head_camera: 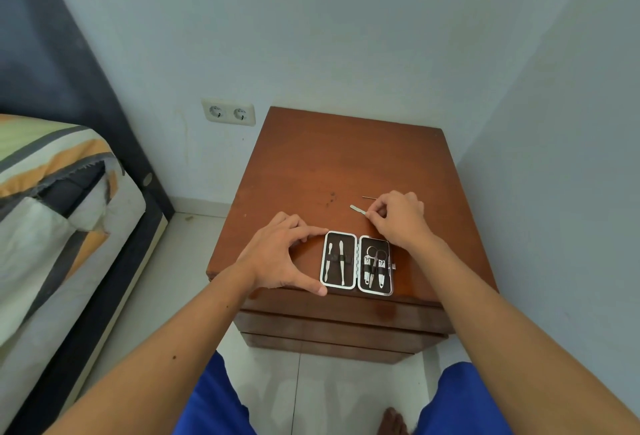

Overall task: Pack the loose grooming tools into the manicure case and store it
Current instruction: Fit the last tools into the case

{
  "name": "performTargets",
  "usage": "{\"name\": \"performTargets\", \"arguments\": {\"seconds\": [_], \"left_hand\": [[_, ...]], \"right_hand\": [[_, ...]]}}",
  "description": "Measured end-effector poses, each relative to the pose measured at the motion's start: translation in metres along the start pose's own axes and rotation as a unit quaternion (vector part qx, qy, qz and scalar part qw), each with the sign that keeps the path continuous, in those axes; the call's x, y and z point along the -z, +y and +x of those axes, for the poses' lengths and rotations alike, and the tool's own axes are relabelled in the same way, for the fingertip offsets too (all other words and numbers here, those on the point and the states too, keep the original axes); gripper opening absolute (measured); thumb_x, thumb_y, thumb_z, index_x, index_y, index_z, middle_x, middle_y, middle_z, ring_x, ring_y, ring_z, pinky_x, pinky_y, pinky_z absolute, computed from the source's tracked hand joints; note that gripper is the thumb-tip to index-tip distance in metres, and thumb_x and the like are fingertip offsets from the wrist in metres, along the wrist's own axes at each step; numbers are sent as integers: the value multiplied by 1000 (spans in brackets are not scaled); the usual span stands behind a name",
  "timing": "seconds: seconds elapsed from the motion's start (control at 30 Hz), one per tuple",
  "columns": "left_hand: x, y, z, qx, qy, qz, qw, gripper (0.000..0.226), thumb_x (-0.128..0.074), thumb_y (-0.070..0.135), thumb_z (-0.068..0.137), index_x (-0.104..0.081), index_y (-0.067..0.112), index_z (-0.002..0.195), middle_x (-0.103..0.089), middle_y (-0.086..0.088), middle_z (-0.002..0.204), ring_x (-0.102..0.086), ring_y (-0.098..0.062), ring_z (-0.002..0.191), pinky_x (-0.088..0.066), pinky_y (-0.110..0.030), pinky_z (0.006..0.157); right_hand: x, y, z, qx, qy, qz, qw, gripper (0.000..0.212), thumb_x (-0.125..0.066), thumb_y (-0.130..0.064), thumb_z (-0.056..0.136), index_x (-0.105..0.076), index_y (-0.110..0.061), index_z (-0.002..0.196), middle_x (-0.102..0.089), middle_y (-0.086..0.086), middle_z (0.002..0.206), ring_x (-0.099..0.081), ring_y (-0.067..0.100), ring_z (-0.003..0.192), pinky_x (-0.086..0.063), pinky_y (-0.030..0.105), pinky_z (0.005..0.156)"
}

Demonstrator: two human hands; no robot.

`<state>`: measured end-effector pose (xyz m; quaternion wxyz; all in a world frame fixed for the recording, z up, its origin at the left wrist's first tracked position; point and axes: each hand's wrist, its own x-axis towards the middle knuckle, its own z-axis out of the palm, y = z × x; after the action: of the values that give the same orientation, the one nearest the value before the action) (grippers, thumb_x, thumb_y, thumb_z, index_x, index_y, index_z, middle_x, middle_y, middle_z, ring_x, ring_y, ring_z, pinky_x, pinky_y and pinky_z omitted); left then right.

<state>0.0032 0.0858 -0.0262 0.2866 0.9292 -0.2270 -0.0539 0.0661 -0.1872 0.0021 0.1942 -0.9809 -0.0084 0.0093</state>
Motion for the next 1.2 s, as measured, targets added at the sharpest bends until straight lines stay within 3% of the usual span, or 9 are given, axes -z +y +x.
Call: {"name": "performTargets", "arguments": {"seconds": [0.2, 0.3, 0.4, 0.47, 0.57, 0.7, 0.83, 0.97, 1.2], "left_hand": [[-1, -1, 0, 2, -5, 5, 1000, 111, -80, 93, 49, -53, 50, 148, -47, 25, 109, -41, -4, 107, -45, -28, 93], [-1, -1, 0, 2, -6, 7, 1000, 112, -80, 94, 49, -53, 50, 148, -45, 27, 108, -41, -5, 107, -44, -26, 91], [0, 1, 1, 2, -5, 16, 1000, 114, -77, 97, 46, -54, 49, 147, -45, 27, 106, -41, -5, 105, -43, -24, 88], [0, 3, 1, 4, -7, 25, 1000, 115, -76, 98, 46, -54, 50, 148, -44, 27, 105, -40, -5, 103, -40, -22, 84], [2, 7, 2, 6, -15, 44, 999, 120, -69, 103, 46, -48, 52, 152, -42, 27, 102, -39, -6, 100, -39, -23, 78], [0, 13, 4, 1, -13, 64, 998, 128, -60, 109, 42, -45, 50, 155, -42, 22, 100, -38, -9, 99, -41, -25, 79], [-8, 15, 4, -4, 14, 81, 997, 126, -62, 108, 44, -49, 46, 152, -43, 18, 103, -36, -10, 98, -39, -28, 88], [-10, 16, 5, 4, 3, 93, 996, 122, -61, 109, 46, -44, 49, 151, -42, 18, 110, -34, -9, 106, -34, -33, 97], [-9, 14, 9, 7, -7, 100, 995, 120, -61, 110, 44, -43, 52, 148, -41, 19, 111, -34, -9, 107, -33, -35, 100]], "right_hand": [[-3, 2, -5, 85, -60, -112, 988, 19, -51, -24, 106, -67, -19, 117, -59, 8, 123, -53, 31, 116, -43, 43, 102], [-3, 3, -13, 111, -74, -114, 985, 19, -50, -3, 101, -57, -18, 111, -55, 5, 117, -51, 27, 110, -42, 35, 93], [1, 9, -21, 58, -63, 18, 996, 21, -46, 2, 100, -51, -19, 100, -60, 0, 103, -56, 25, 96, -41, 35, 77], [3, 17, -29, 20, -31, 131, 991, 19, -47, -4, 106, -57, -19, 111, -63, -2, 101, -60, 19, 92, -42, 33, 78], [6, 31, -40, 3, -33, 202, 979, 37, -50, -4, 106, -58, -24, 136, -62, -4, 97, -56, 10, 85, -42, 26, 81], [6, 44, -55, -24, -72, 293, 953, 34, -58, -1, 103, -67, -30, 119, -62, -1, 94, -57, 15, 83, -49, 33, 86], [9, 44, -66, -53, -74, 397, 913, 28, -64, 2, 99, -59, -13, 123, -68, 11, 104, -66, 21, 92, -56, 26, 83], [18, 39, -71, -15, -79, 414, 906, 53, -66, 4, 97, -48, -24, 139, -65, 8, 92, -69, 15, 79, -54, 21, 73], [20, 27, -63, 37, -77, 417, 905, 35, -68, 2, 97, -63, -19, 125, -70, 2, 85, -72, 19, 80, -55, 28, 78]]}}
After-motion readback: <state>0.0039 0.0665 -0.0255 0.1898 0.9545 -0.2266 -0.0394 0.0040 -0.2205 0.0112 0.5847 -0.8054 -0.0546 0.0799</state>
